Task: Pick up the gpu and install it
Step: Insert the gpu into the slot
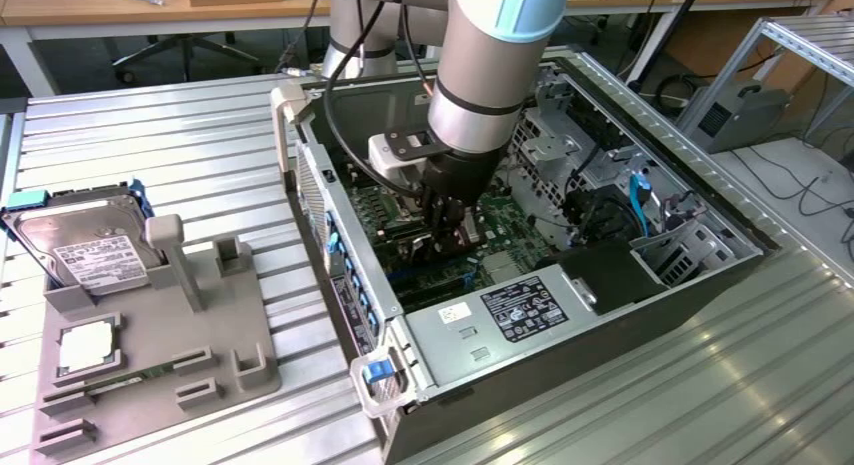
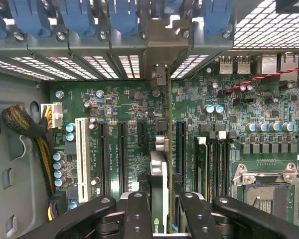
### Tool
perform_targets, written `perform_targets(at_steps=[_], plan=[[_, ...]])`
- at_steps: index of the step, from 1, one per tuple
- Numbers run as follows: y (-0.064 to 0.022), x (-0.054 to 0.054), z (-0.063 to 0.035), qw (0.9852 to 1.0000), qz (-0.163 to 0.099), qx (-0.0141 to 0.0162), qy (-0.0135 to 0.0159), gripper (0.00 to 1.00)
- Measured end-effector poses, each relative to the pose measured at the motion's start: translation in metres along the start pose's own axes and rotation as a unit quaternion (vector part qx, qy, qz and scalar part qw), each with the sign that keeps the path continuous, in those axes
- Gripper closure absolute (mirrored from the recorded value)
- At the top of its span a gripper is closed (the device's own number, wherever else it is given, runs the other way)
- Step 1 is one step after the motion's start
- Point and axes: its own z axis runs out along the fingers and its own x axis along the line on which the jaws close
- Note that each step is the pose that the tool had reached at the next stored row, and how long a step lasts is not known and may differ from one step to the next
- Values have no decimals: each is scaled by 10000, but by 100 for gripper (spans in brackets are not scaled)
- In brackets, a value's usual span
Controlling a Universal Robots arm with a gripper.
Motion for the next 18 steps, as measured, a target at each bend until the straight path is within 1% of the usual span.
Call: perform_targets(at_steps=[7,12,13,14,15,18], plan=[[0,0,0,10000,0,0,0,73],[0,0,27,10000,0,0,0,73],[0,1,27,10000,0,0,0,60],[0,2,27,10000,0,0,0,42],[1,1,-32,10000,-10,0,-10,42],[2,0,-95,10000,-14,1,-16,42]])
